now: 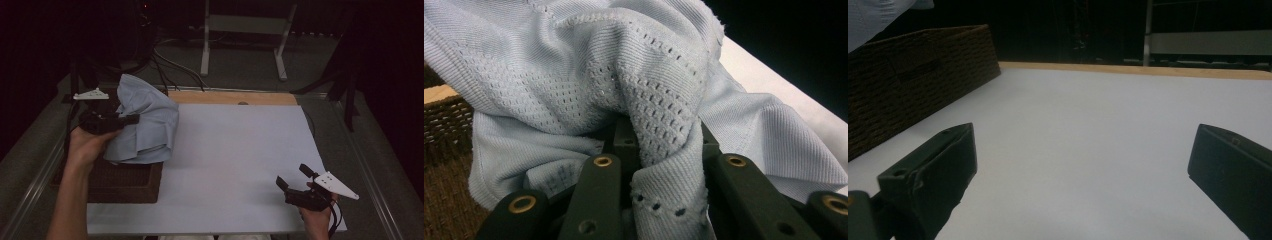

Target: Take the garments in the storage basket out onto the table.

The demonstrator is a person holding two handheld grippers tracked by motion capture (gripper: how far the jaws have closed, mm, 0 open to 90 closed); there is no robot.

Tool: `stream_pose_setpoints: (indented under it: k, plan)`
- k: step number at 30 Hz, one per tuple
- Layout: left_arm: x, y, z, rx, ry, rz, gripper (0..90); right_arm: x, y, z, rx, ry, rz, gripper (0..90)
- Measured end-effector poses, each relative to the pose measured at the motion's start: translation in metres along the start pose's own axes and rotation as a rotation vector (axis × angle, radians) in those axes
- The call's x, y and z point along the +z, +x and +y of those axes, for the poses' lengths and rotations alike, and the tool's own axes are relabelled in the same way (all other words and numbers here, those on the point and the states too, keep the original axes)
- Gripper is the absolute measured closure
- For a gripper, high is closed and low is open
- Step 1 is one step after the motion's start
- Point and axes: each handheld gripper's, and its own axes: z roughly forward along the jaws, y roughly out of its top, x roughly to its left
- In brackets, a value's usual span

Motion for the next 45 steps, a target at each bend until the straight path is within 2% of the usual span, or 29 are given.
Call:
stream_pose_setpoints:
  k: [29, 45]
  plan:
    - [0.022, -0.024, 0.017, 0.024, -0.003, -0.047, 75.7, -0.001, -0.001, 0.000, 0.002, -0.007, 0.000, 0.0]
    - [0.041, -0.039, 0.024, 0.043, 0.000, -0.085, 75.7, -0.001, 0.000, 0.000, 0.000, -0.008, 0.005, 0.0]
